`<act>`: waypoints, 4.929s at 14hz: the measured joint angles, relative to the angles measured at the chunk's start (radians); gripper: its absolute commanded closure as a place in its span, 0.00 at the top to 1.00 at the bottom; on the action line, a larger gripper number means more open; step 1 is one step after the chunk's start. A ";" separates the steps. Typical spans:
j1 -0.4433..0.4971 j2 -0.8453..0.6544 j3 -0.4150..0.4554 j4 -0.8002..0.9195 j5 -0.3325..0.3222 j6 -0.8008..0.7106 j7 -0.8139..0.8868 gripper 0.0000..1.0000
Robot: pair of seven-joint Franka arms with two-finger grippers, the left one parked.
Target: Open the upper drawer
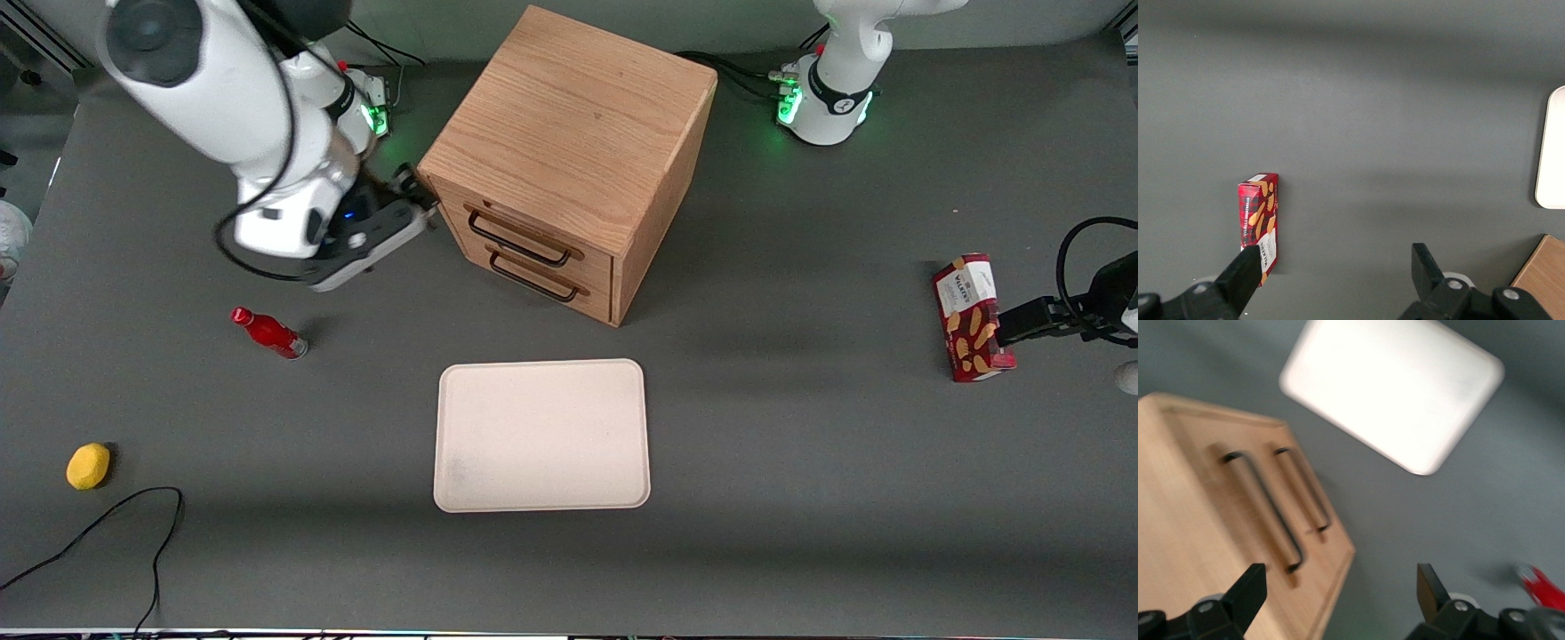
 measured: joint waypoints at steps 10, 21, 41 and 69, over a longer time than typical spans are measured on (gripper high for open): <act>0.008 0.085 0.048 -0.186 0.061 0.201 -0.190 1.00; 0.025 0.086 0.051 -0.327 0.040 0.391 -0.197 1.00; 0.013 0.155 -0.183 -0.251 0.006 0.500 -0.439 1.00; -0.025 -0.178 -0.562 -0.085 -0.053 -0.042 0.026 1.00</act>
